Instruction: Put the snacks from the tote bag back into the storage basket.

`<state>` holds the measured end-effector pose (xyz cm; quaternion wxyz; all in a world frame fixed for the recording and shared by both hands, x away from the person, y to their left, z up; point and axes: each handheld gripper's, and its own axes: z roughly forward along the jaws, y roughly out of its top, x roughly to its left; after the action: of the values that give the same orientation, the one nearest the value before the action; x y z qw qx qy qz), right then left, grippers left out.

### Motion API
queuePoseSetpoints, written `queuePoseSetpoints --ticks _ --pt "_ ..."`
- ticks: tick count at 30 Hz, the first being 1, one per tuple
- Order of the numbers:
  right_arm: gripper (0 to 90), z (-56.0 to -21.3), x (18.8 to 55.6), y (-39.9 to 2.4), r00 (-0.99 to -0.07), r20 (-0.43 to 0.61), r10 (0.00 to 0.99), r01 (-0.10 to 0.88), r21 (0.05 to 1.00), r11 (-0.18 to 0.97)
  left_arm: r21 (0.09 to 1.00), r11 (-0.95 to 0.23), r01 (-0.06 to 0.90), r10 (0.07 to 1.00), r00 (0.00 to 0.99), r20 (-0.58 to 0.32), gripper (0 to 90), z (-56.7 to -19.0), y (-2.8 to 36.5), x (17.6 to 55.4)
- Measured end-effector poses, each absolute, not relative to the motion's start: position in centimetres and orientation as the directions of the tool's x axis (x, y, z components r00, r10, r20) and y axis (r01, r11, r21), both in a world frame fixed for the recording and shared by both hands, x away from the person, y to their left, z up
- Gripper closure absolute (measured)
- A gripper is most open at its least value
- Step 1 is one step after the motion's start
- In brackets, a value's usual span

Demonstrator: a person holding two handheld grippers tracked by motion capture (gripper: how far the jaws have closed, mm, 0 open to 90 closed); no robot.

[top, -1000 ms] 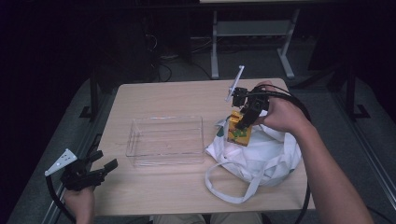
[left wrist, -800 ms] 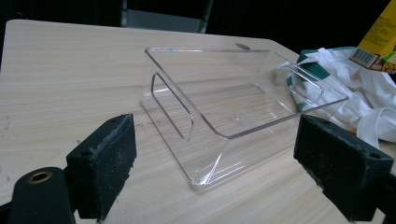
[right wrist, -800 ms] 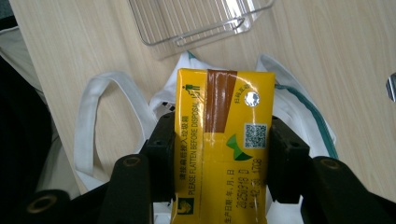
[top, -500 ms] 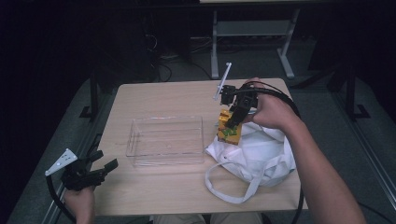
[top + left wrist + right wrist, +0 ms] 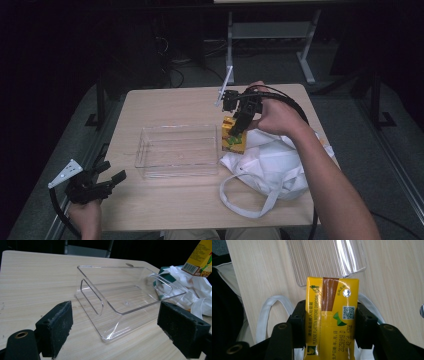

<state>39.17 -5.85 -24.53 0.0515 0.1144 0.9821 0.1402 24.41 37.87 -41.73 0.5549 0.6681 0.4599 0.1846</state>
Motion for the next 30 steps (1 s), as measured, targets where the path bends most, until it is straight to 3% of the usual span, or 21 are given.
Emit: queuePoseSetpoints --ticks 30 --pt "52.1 -25.0 39.8 -1.3 -0.984 -0.063 0.169 0.145 0.29 0.946 0.912 0.042 0.409 0.82 0.507 -0.265 12.5 -41.7 38.0 24.4"
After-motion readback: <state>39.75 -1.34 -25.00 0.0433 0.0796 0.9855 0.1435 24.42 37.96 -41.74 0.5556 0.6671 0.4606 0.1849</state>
